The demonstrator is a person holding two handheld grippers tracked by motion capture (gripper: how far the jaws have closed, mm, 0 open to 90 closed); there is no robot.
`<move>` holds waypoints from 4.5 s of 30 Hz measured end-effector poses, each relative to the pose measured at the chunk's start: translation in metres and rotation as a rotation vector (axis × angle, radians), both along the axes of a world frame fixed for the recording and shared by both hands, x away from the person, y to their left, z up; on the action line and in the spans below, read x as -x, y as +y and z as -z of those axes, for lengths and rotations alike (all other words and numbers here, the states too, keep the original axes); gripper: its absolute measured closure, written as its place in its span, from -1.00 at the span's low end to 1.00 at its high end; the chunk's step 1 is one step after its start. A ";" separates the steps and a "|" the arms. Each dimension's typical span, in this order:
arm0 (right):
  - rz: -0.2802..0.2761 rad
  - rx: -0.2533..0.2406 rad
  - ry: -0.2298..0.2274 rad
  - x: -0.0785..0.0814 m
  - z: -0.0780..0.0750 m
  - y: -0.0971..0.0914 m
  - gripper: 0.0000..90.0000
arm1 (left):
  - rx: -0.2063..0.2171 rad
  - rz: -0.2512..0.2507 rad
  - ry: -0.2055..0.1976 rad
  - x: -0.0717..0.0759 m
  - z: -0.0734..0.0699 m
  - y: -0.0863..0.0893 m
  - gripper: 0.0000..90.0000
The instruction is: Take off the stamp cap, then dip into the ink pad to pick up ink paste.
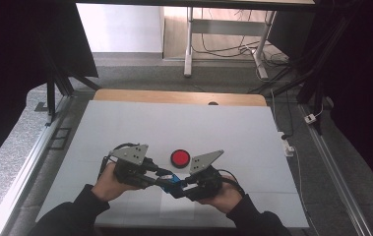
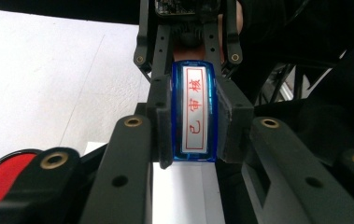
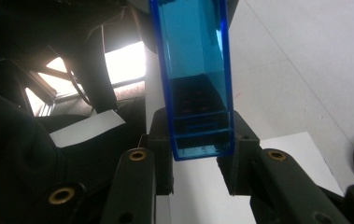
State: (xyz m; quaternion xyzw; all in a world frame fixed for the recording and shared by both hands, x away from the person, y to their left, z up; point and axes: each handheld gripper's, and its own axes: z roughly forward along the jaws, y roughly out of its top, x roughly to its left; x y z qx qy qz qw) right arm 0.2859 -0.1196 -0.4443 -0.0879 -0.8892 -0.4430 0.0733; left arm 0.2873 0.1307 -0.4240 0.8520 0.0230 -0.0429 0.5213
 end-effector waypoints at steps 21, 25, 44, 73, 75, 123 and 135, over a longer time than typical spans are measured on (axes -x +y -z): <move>-0.045 0.013 -0.017 0.004 -0.002 0.001 0.53 | 0.024 0.028 0.086 -0.004 0.002 0.001 0.57; -0.019 0.017 0.002 0.001 -0.001 -0.001 0.53 | 0.034 -0.009 0.031 -0.001 -0.002 0.004 0.57; 0.063 0.023 -0.123 0.007 -0.003 -0.015 0.52 | -0.017 -0.090 -0.011 0.005 -0.008 0.006 0.57; 0.332 -0.021 -0.223 0.025 -0.011 -0.065 0.51 | -0.040 -0.227 -0.002 0.004 -0.009 0.012 0.56; 0.356 -0.031 -0.233 0.027 -0.012 -0.070 0.51 | -0.041 -0.236 -0.004 0.004 -0.010 0.012 0.56; 0.671 0.003 -0.128 0.059 0.007 -0.158 0.51 | -0.105 -0.382 -0.006 -0.021 -0.014 0.002 0.56; 0.678 0.016 -0.118 0.060 0.009 -0.161 0.51 | -0.120 -0.400 -0.005 -0.040 -0.013 -0.012 0.56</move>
